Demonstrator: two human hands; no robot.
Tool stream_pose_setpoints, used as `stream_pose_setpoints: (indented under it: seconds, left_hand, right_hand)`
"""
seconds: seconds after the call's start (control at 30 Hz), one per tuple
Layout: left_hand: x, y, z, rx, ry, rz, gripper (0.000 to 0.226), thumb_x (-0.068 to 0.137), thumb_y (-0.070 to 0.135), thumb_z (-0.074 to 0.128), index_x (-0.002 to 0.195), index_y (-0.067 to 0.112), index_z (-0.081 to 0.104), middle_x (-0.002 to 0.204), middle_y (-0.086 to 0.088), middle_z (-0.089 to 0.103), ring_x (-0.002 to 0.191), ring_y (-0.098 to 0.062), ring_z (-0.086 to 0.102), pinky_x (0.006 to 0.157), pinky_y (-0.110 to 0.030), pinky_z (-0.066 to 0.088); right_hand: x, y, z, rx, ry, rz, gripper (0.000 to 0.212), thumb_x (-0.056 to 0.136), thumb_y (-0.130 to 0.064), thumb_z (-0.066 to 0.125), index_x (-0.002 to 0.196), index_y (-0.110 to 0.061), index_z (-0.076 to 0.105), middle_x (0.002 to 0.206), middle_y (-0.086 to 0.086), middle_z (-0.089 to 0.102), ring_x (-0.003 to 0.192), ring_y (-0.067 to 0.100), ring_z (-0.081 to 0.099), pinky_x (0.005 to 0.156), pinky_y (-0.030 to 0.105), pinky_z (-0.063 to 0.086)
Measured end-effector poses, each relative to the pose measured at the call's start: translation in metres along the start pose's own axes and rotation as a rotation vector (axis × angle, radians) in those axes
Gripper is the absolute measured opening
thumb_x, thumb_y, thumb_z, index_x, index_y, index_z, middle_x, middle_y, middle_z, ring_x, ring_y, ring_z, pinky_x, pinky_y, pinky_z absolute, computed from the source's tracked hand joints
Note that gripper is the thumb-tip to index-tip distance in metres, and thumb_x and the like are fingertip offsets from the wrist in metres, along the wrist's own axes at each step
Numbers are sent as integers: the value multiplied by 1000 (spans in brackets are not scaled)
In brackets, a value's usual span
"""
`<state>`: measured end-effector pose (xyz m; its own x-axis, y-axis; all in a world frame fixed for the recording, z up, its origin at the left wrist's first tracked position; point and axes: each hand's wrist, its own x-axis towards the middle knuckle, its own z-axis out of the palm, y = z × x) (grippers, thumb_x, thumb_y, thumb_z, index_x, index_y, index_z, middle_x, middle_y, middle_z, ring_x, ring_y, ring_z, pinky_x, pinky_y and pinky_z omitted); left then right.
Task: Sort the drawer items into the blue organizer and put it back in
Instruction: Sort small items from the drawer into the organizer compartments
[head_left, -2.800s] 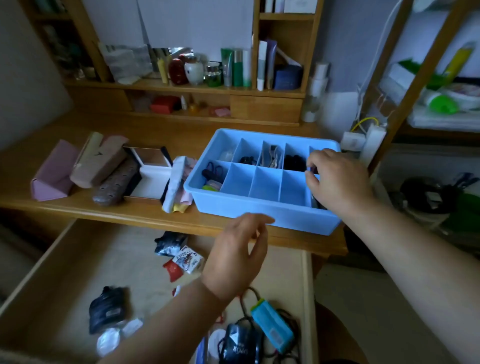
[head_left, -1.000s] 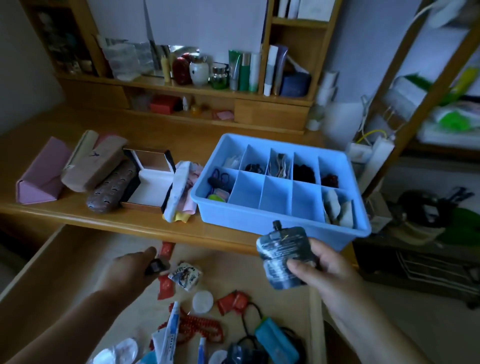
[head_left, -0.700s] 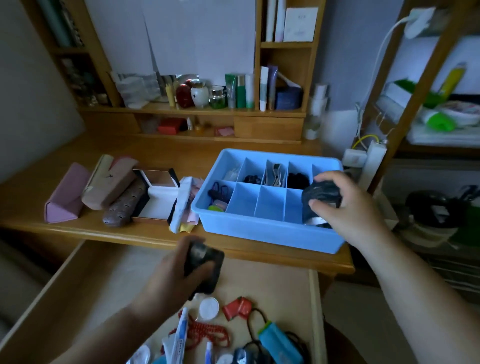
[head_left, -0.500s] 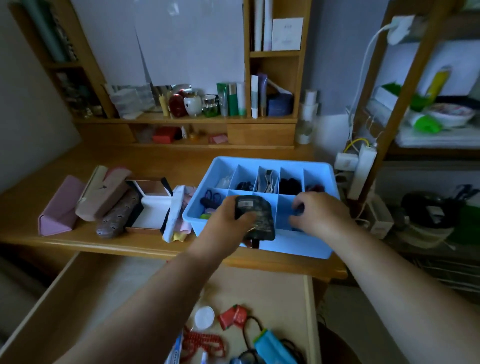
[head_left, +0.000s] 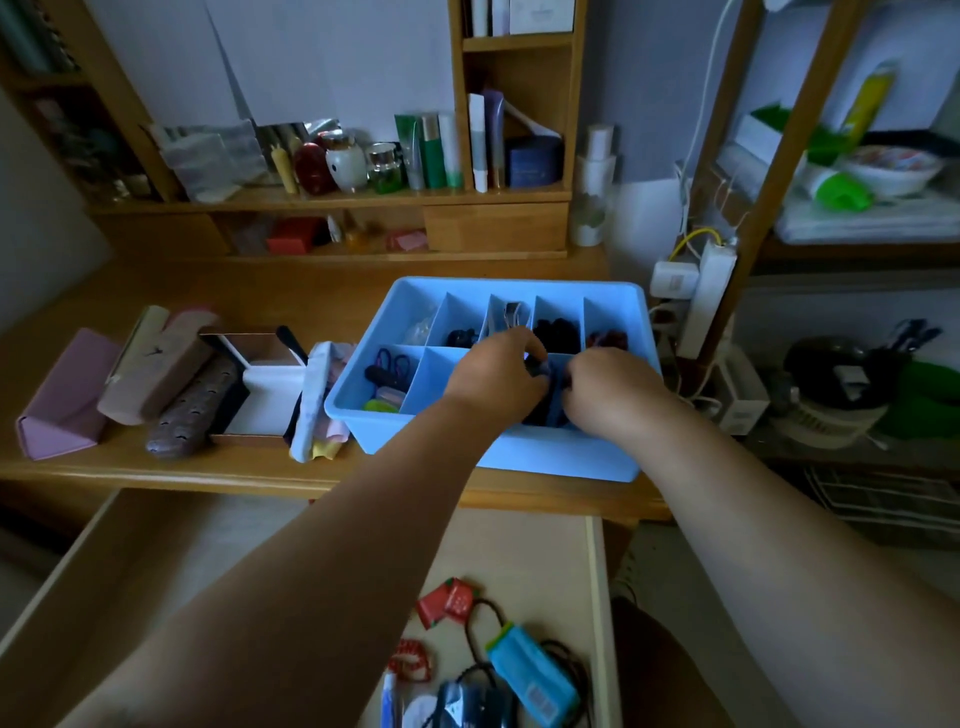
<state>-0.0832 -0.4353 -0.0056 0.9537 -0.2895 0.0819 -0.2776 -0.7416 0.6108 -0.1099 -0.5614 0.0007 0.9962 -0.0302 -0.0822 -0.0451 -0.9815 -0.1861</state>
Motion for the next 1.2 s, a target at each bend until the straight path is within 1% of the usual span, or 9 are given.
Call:
stream_pose_setpoints:
  seconds: [0.3,0.5,0.6,0.7,0.8,0.93,1.03,1.1,1.2]
  left_hand:
    - [8,14,9,261,3,137,2,86,14,50,84,15,51,86,-9,62,80,-31,57,62,-32,41]
    - [6,15,-2,210,-225,91,33,95,29,45,66,14,50,68,-4,50,73,-21,49,64,-28,38]
    - [-7,7,-13,106,-382,56,25,98,23,42,93,14,65,85,-6,56,83,-20,49,64,-24,37]
    - [-24,-6,-30,-206,-428,42,40,96,6,43,130,22,54,116,-3,61,107,-16,54,81,-19,42]
    - [-45,-13,-43,-350,-135,79,32,94,-1,44,113,17,61,107,-5,68,104,-17,60,86,-30,46]
    - [-111,-40,-30,-372,322,227,17,88,8,55,88,22,65,72,7,64,68,-5,59,64,-15,48]
    - [-163,-78,11,-223,35,17,9,87,21,62,94,26,65,66,6,58,57,-3,51,55,-19,46]
    - [-190,-104,44,5,-317,-254,29,84,35,67,110,25,61,84,10,59,72,-3,55,64,-15,45]
    - [-215,-124,74,140,-483,-448,50,75,53,68,112,22,55,103,3,60,92,-13,60,76,-23,49]
  right_hand:
    - [1,-1,4,34,158,41,22,82,-17,60,103,-18,55,95,5,60,92,29,60,63,33,39]
    - [1,1,-1,76,49,47,8,83,-15,58,90,-14,59,95,8,61,88,27,59,66,32,45]
    - [-8,2,-1,162,175,8,15,86,-15,53,95,-17,65,103,5,57,95,28,56,73,30,43]
    - [-21,1,3,270,407,-115,25,90,-8,47,102,-15,68,103,5,58,98,26,55,79,30,41]
    - [-39,1,10,356,555,-200,26,90,-2,50,106,-8,68,101,7,62,95,24,58,81,28,42]
    - [-81,0,38,390,741,-368,17,85,-2,55,94,-4,69,90,8,63,86,23,59,77,32,47]
    - [-116,-9,85,363,560,-468,9,83,-5,62,88,-9,68,82,2,63,78,20,59,70,35,50]
    - [-132,-15,118,409,305,-404,9,83,-8,64,88,-13,69,85,-2,65,80,17,61,70,34,52]
    - [-142,-16,155,425,31,-285,17,89,-17,56,101,-20,68,100,-7,65,93,11,61,79,26,50]
